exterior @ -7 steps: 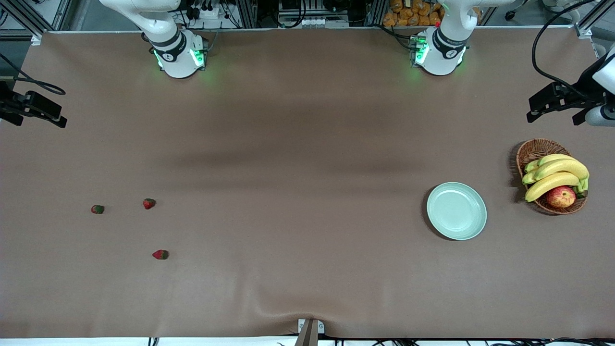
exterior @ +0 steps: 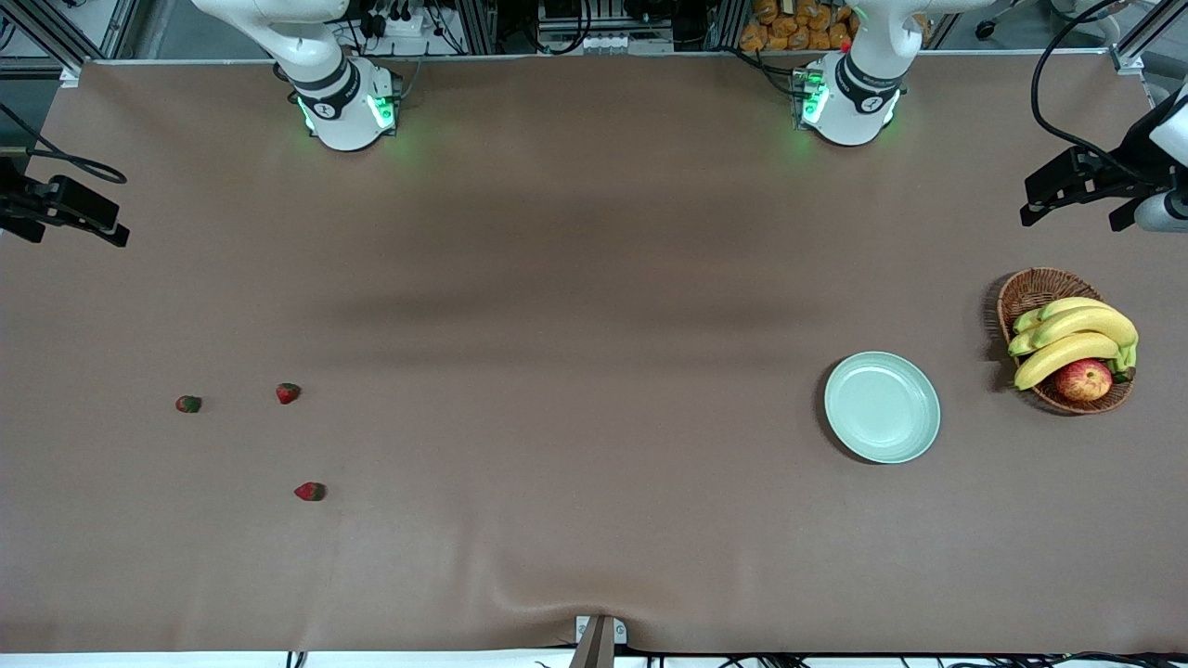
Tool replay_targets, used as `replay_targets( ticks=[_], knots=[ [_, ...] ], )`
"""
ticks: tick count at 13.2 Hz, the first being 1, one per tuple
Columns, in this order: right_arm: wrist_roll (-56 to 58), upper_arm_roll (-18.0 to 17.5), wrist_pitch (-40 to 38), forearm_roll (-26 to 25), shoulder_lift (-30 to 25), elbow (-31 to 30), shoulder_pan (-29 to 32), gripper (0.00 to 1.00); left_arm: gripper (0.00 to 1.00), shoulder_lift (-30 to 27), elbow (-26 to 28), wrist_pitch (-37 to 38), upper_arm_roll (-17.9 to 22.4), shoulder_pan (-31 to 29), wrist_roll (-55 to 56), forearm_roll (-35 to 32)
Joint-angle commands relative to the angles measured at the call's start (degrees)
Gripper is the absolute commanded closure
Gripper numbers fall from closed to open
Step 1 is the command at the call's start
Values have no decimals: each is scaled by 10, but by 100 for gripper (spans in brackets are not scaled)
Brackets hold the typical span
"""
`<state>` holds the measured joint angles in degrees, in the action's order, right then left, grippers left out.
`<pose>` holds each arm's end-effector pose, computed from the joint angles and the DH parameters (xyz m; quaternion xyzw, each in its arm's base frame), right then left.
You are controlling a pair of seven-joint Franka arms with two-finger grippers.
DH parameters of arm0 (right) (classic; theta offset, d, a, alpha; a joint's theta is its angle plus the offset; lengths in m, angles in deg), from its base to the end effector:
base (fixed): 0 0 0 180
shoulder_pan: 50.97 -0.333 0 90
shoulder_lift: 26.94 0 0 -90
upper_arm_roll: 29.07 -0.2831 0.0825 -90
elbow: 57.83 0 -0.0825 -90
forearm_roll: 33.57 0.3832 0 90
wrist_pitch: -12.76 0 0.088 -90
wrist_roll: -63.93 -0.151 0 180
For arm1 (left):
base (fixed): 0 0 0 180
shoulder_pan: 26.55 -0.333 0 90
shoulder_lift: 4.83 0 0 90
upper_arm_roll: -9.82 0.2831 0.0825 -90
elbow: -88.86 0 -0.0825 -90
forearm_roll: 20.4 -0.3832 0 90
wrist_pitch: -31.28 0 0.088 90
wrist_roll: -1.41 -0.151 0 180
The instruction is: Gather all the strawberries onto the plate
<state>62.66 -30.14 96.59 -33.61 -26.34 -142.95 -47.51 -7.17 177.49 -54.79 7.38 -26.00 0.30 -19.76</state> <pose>0.5439 -0.0229 0.5723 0.9994 -0.0320 -0.0165 0.0001 0.5345 -0.0301 0.5750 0.9993 -0.0361 -0.0020 0.0047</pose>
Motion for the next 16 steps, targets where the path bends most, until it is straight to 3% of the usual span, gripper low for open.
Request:
replay_targets(
  ticks=[1, 5, 9, 13, 16],
  knots=[
    [-7, -2, -2, 8, 5, 10, 4, 0, 0, 7, -4, 12, -2, -2, -5, -12],
    [-7, -2, 4, 6, 54, 15, 1, 0, 0, 17, -4, 12, -2, -2, -8, -12],
    [-1, -2, 82, 8, 117, 15, -11, 0, 0, 20, 8, 5, -2, -1, -3, -12],
    [10, -2, 152, 6, 178, 15, -33, 0, 0, 39, 92, -122, -2, -3, 0, -12],
    [81, -2, 217, 2, 227, 16, -40, 0, 0, 113, 96, -204, -1, -11, 0, -12]
  ],
)
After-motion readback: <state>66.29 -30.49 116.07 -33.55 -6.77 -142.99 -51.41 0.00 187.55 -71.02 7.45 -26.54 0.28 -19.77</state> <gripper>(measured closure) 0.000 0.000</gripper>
